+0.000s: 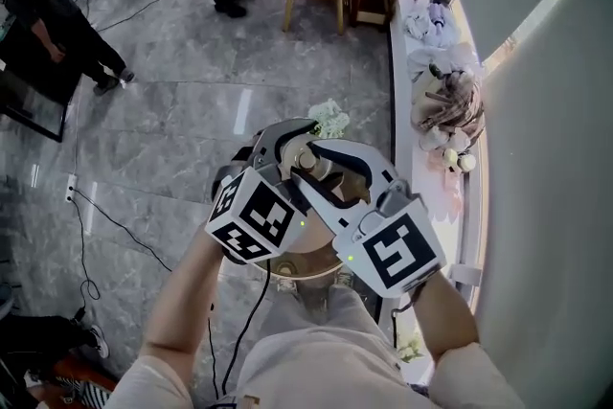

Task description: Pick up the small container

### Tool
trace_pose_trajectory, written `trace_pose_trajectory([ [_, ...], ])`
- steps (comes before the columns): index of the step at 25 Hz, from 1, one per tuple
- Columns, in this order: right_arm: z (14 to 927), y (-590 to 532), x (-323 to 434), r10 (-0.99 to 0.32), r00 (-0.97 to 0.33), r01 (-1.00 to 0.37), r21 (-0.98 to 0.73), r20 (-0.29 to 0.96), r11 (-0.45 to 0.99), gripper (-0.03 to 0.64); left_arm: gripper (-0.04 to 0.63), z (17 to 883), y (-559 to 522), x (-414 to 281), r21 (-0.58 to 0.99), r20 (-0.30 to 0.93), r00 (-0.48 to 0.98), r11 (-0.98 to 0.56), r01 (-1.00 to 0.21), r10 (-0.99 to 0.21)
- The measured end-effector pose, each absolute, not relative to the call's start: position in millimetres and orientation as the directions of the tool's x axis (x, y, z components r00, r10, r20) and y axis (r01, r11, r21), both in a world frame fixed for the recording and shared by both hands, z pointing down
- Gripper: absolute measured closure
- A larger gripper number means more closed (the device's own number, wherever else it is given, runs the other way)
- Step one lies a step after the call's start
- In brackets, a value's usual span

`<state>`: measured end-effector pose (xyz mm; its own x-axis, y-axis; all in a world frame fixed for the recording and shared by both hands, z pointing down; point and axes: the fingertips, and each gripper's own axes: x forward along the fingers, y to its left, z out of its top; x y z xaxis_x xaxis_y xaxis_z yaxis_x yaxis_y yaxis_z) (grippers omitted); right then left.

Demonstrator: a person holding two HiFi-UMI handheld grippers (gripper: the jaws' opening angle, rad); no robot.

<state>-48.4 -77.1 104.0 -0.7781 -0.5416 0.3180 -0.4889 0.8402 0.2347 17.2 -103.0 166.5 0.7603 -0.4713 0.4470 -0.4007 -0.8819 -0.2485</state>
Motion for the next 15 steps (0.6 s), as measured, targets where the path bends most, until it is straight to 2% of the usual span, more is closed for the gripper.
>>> trace_pose_trajectory([
  [7,71,-39,-47,-0.517,-0.797,-0.459,0.243,0.312,0.854,0.491,0.249,133,-66,18,-0.251,0.443,0.753,-0.873,-0.418,-0.487],
  [15,79,2,-51,-0.486,-0.812,-0.438,0.213,0.324,0.874,0.491,0.249,141,-26,13,-0.221,0.446,0.744,-0.867,-0.446,-0.497],
])
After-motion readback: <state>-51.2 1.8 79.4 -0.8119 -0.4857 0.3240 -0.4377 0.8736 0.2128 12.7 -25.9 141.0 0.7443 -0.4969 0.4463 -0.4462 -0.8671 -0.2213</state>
